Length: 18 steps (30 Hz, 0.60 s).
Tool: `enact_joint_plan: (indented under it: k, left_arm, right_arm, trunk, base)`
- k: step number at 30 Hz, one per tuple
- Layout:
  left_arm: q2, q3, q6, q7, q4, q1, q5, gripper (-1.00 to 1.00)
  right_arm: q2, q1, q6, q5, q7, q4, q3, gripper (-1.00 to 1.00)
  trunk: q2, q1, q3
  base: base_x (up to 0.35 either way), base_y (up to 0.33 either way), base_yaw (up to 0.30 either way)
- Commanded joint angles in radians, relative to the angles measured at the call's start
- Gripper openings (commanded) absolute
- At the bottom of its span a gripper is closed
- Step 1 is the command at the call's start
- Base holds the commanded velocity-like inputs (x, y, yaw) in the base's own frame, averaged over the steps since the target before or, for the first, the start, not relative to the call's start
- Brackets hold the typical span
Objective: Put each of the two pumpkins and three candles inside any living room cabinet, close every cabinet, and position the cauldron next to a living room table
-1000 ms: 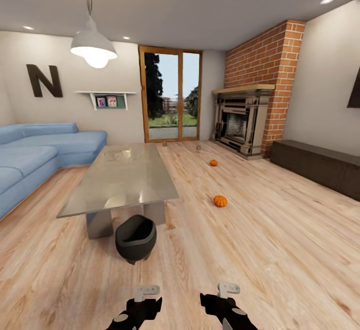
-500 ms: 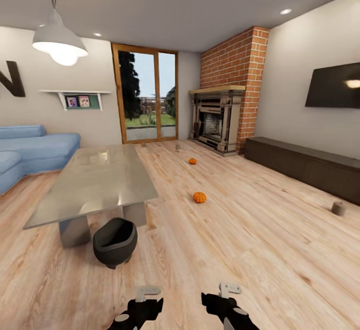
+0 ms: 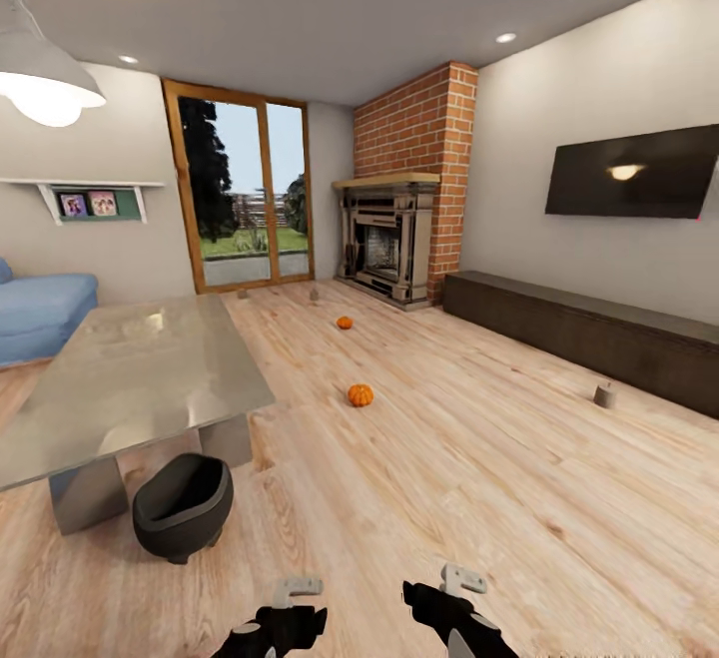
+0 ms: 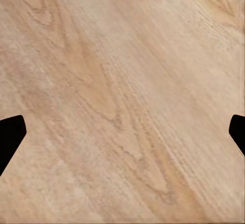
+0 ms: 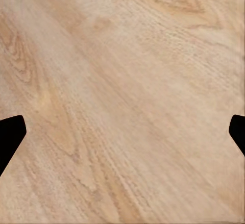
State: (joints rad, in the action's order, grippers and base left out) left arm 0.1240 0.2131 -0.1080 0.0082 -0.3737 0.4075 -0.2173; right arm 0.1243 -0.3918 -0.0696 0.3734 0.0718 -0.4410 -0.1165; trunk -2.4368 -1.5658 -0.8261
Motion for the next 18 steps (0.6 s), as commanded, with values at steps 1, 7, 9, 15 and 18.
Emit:
enact_joint_plan:
  k: [1,7,9,15,18]
  left_arm:
    - [-0.001,0.005,-0.006,0.001,-0.002,0.000,-0.010,1.00]
    - [-0.001,0.005,-0.008,0.001,-0.002,0.001,-0.009,1.00]
    - [0.000,0.005,-0.009,0.001,-0.002,0.001,-0.008,1.00]
    - [-0.001,0.005,-0.012,0.001,-0.003,0.002,-0.011,1.00]
    - [0.000,0.005,-0.037,0.001,-0.008,0.004,-0.011,1.00]
  right_arm:
    - [-0.001,0.000,-0.004,0.009,0.008,-0.001,-0.008,1.00]
    - [0.000,0.000,-0.004,0.009,0.009,-0.001,-0.008,1.00]
    - [0.000,0.000,-0.004,0.010,0.009,-0.001,-0.008,1.00]
    - [-0.001,0.000,-0.004,0.010,0.008,-0.001,-0.008,1.00]
    - [-0.001,0.000,-0.003,0.011,0.009,0.000,-0.008,1.00]
  trunk:
    - [0.007,0.004,0.002]
    - [0.049,0.027,0.019]
    - [0.063,0.035,0.024]
    - [0.105,0.058,0.040]
    - [0.126,0.069,0.048]
  base:
    - [0.000,0.000,-0.291]
    - [0.000,0.000,-0.289]
    - [0.000,0.000,-0.284]
    - [0.000,0.000,-0.279]
    - [0.000,0.000,-0.277]
